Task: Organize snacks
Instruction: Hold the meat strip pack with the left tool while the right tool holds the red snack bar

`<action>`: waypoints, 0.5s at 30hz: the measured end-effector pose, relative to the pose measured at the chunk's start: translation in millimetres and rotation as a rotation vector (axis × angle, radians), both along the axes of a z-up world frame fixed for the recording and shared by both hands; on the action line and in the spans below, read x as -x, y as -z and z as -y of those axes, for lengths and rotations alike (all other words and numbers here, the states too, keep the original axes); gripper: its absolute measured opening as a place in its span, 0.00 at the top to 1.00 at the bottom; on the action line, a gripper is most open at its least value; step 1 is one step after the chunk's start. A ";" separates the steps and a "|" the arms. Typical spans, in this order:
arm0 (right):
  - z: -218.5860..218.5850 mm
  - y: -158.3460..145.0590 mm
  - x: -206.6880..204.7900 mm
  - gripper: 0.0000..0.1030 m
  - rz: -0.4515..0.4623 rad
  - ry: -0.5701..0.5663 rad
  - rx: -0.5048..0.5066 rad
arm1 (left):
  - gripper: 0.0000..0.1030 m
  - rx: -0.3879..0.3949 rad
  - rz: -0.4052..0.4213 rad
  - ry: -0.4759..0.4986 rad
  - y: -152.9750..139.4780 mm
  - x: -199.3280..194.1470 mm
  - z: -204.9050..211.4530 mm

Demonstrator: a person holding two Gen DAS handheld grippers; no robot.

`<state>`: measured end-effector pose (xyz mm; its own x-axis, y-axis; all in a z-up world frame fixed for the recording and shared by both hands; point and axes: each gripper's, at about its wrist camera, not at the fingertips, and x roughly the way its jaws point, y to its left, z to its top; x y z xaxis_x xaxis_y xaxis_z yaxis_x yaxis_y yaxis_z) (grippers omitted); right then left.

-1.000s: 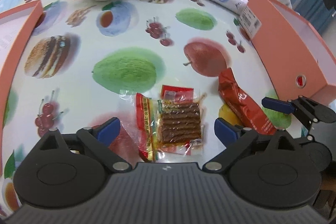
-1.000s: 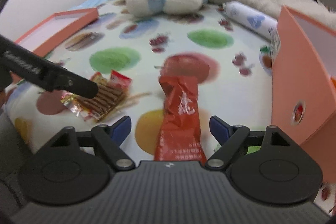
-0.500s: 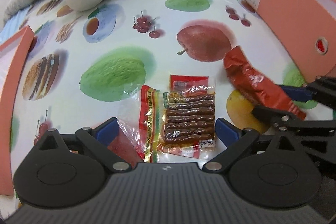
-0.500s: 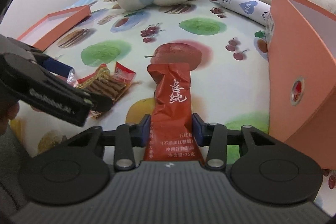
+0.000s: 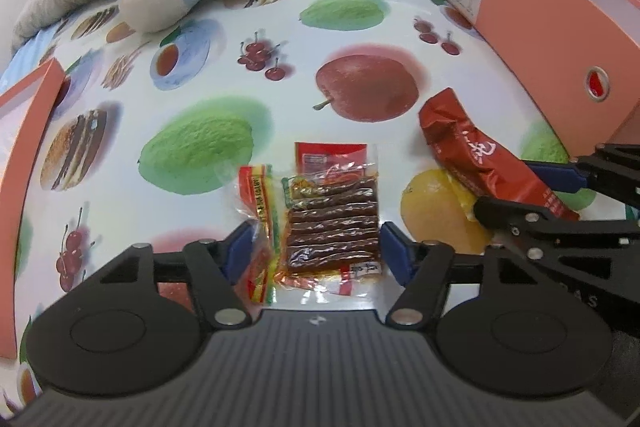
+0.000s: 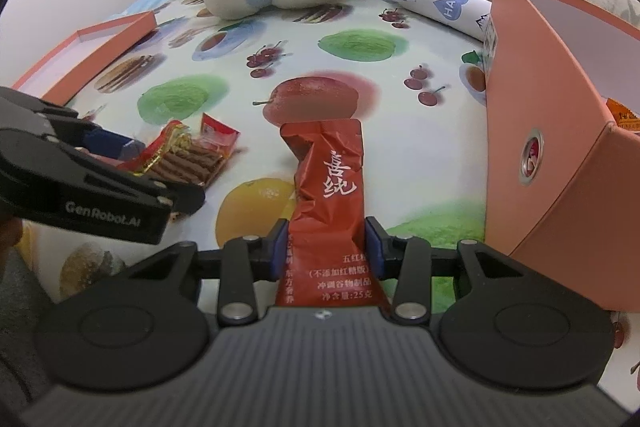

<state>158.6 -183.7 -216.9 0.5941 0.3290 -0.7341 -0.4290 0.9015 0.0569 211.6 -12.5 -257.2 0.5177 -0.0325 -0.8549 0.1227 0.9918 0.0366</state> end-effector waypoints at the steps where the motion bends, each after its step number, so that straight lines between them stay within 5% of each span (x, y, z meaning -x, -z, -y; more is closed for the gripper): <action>1: 0.4 -0.5 -0.5 0.59 -0.002 0.002 -0.001 | 0.38 -0.004 0.002 -0.002 -1.4 0.3 1.4; 6: -3.4 -3.5 -1.1 0.59 -0.012 0.010 0.000 | 0.43 0.017 0.011 -0.020 -7.1 1.2 0.8; 7: -3.2 -4.4 -1.4 0.59 -0.018 0.012 -0.007 | 0.48 0.020 0.020 -0.021 -9.8 1.9 0.9; 8: -3.1 -5.4 -1.6 0.59 -0.021 0.013 -0.012 | 0.68 0.026 0.024 -0.022 -12.1 2.0 1.0; 10: -2.9 -7.7 -1.3 0.59 -0.024 0.015 -0.016 | 0.87 0.043 0.009 -0.041 -15.4 0.1 0.2; 15: -2.4 -11.7 -0.2 0.59 -0.028 0.029 -0.021 | 0.94 0.081 0.010 -0.052 -14.8 1.2 -4.1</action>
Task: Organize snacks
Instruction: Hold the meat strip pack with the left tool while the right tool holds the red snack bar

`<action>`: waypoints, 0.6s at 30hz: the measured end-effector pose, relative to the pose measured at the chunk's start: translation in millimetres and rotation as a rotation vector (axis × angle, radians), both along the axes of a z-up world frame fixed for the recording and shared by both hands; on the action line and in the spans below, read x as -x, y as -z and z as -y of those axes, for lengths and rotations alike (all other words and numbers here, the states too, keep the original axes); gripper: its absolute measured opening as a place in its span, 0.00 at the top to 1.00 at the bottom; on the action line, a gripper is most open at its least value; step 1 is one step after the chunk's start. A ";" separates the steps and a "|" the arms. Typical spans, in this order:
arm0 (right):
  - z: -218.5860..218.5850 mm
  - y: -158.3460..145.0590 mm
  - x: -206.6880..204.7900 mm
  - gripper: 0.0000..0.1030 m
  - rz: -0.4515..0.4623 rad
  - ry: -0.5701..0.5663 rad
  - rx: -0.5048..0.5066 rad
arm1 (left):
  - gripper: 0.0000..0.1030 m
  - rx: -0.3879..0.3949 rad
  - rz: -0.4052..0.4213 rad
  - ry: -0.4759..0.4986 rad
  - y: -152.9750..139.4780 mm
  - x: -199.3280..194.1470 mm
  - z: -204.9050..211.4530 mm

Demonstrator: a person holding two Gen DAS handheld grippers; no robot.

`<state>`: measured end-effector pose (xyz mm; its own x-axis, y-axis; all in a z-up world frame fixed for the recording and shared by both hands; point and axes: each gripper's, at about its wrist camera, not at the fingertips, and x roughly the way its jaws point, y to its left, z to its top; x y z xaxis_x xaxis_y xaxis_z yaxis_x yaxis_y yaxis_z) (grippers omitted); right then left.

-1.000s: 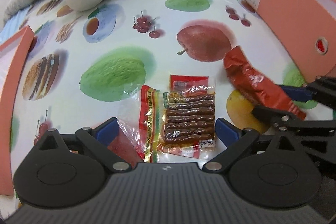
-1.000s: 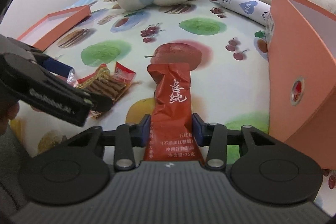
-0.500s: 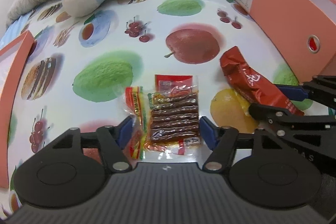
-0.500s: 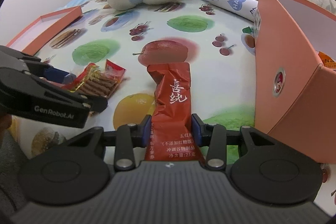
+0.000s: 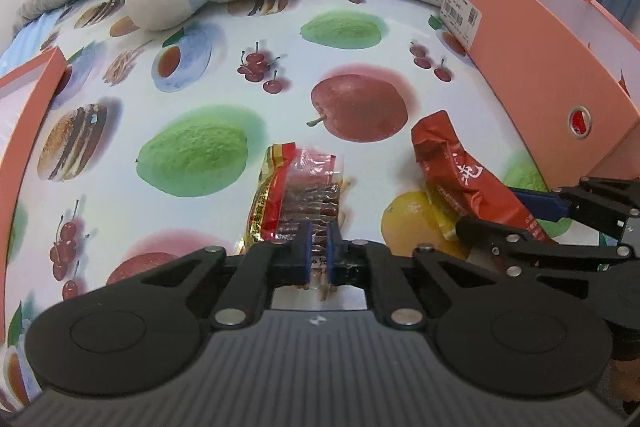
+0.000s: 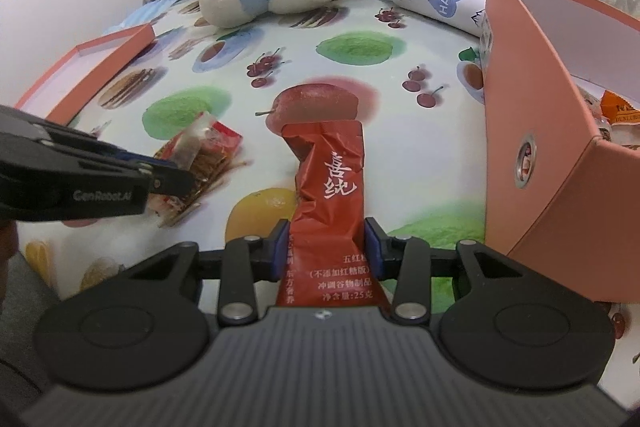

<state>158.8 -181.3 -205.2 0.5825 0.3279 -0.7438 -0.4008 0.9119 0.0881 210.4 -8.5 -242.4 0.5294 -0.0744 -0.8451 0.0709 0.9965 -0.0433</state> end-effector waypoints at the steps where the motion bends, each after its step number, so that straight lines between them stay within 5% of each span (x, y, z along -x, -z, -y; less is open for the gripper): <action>1: 0.3 -0.4 0.7 0.59 -0.002 0.002 -0.002 | 0.96 0.009 0.005 0.000 0.0 1.8 -1.0; 13: 1.4 -4.3 4.4 0.59 -0.011 0.014 -0.014 | 0.99 0.113 0.086 -0.025 -23.4 19.8 -16.5; 16: 2.2 -2.3 4.6 0.59 -0.015 0.019 -0.017 | 0.85 0.096 0.081 -0.046 -23.6 19.4 -22.4; 18: 2.7 -1.2 3.9 0.59 -0.016 0.021 -0.019 | 0.55 0.090 0.067 -0.038 -19.2 17.6 -24.9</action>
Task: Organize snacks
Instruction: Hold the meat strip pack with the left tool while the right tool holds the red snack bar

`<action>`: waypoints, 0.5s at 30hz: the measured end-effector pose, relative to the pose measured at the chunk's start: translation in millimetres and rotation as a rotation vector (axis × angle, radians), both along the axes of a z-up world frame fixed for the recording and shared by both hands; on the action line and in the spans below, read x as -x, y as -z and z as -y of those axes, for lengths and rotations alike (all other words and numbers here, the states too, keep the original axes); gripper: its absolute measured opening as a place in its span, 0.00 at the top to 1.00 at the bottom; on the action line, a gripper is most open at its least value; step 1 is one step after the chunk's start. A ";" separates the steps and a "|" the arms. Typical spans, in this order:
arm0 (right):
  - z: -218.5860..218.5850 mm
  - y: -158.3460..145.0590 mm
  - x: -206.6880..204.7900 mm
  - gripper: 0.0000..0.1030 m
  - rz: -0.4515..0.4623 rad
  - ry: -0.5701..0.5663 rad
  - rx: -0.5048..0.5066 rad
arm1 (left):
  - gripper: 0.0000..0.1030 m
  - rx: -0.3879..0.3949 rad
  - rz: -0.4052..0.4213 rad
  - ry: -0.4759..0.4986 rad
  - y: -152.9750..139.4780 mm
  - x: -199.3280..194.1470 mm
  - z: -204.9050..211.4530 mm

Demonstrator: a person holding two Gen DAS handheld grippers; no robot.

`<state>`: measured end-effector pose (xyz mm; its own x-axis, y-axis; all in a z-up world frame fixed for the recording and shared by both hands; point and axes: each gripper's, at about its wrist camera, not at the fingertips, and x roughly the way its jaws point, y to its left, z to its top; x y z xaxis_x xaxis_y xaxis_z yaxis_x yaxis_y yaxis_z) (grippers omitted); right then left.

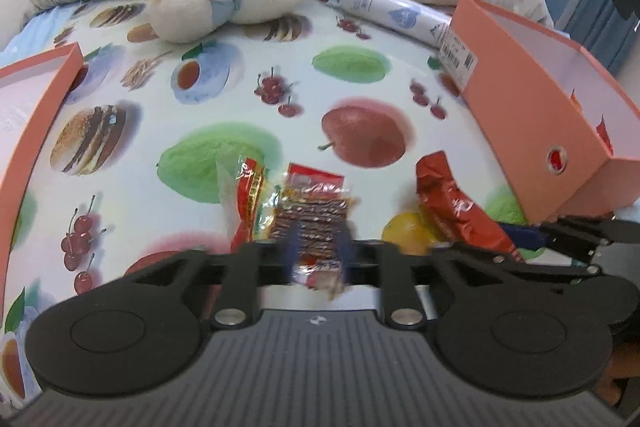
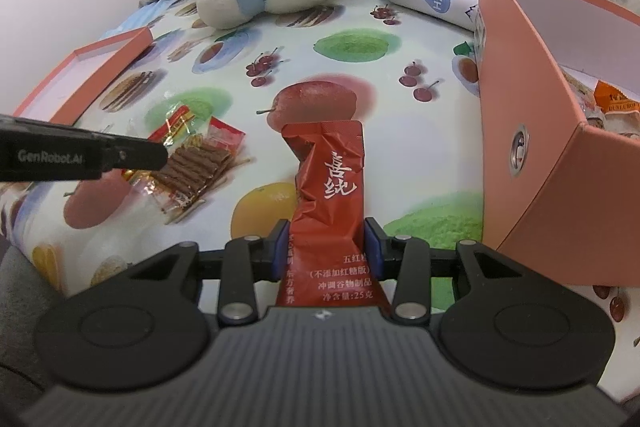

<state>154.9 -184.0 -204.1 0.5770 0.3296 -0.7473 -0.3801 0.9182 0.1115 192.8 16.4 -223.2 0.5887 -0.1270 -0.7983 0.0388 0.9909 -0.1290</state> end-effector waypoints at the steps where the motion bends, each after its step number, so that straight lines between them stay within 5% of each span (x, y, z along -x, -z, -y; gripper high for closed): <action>1: 0.2 0.8 0.1 0.59 0.001 0.000 0.001 | 0.33 -0.015 -0.002 -0.001 1.8 -0.9 0.2; 4: 1.9 3.4 -0.9 0.59 -0.004 0.011 0.001 | 0.29 -0.070 0.036 0.043 5.1 -4.3 6.7; 9: 4.4 5.5 -2.4 0.59 -0.006 0.022 0.005 | 0.21 -0.141 -0.033 0.118 27.4 -25.0 20.5; 15: 10.9 8.2 -1.0 0.59 -0.010 0.029 -0.008 | 0.07 -0.114 -0.070 0.101 47.5 -35.5 18.1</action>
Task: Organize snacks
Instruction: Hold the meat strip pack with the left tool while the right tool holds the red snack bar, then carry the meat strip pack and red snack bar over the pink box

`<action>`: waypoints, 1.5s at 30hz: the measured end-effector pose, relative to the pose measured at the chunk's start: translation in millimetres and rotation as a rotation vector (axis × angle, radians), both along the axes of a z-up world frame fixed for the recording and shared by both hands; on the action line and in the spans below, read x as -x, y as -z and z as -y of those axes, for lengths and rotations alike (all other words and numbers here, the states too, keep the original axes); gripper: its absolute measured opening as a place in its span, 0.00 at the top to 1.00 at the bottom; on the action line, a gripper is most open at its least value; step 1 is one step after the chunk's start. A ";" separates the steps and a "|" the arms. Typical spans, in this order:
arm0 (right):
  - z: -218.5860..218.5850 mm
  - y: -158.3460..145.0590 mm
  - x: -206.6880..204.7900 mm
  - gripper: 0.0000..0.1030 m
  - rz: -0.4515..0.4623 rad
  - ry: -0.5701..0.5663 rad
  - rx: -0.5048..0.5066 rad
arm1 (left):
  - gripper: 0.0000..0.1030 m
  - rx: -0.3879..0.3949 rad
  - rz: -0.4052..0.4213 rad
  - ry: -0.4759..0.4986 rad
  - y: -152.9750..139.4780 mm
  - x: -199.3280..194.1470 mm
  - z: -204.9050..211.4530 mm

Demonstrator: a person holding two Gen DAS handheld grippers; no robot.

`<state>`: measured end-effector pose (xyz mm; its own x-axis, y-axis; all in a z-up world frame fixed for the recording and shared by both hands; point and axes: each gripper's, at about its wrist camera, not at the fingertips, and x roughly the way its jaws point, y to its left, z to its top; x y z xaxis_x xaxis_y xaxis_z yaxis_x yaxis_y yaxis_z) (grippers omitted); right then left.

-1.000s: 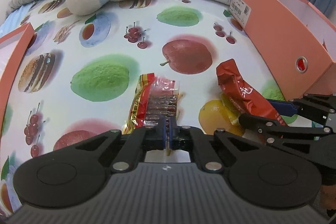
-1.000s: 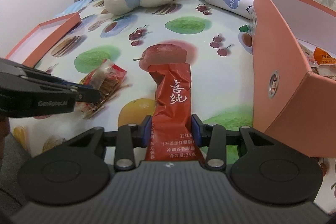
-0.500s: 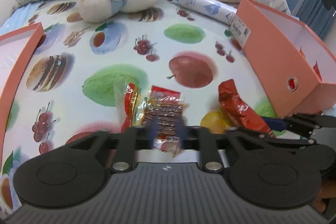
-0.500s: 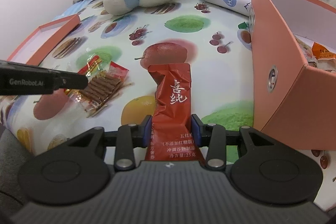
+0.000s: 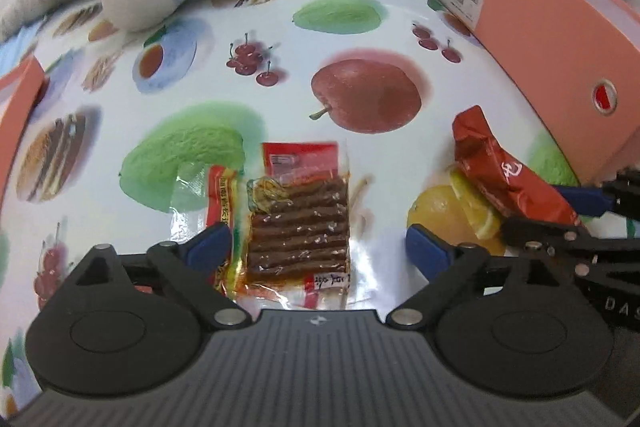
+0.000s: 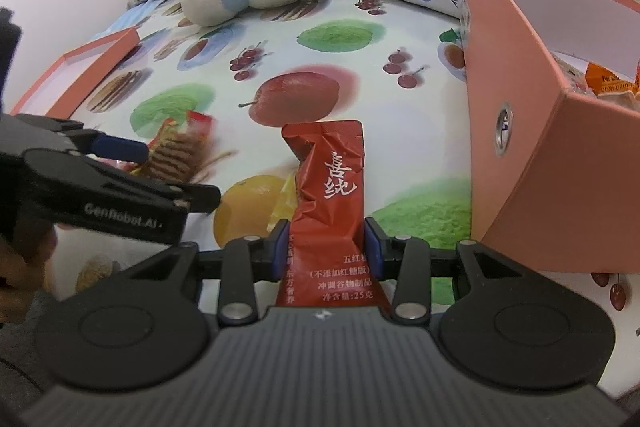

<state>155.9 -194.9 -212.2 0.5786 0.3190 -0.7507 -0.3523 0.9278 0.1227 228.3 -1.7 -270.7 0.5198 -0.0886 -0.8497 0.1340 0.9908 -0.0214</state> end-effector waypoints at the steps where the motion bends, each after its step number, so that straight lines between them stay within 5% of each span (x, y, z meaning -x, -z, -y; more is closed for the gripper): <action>1: 0.7 0.2 0.0 0.59 0.000 0.000 -0.002 | 0.07 -0.002 0.001 0.001 0.7 -0.2 -0.5; 3: 1.7 0.9 -0.4 0.59 -0.001 0.000 -0.006 | 0.09 0.005 0.008 -0.005 1.7 -1.6 -2.9; 7: 0.5 0.7 -1.5 0.60 -0.001 -0.001 -0.007 | 0.34 0.005 0.026 -0.057 -4.2 -5.7 -13.5; 14: 0.9 -1.8 -1.7 0.59 -0.004 -0.001 -0.013 | 0.44 0.018 0.032 -0.037 -10.4 -6.8 -14.0; 29: -7.0 -40.6 2.4 0.59 0.015 -0.018 -0.027 | 0.45 0.159 0.079 -0.151 -55.3 18.5 -23.9; 45: 12.5 -147.3 -4.9 0.59 0.193 0.011 -0.079 | 0.45 0.261 0.285 -0.093 -181.2 8.9 6.7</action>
<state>160.8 -207.4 -64.9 0.7130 0.3654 -0.5984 -0.3663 0.9219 0.1265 219.4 -8.5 -89.4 0.7476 -0.2239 -0.6253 0.0812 0.9652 -0.2486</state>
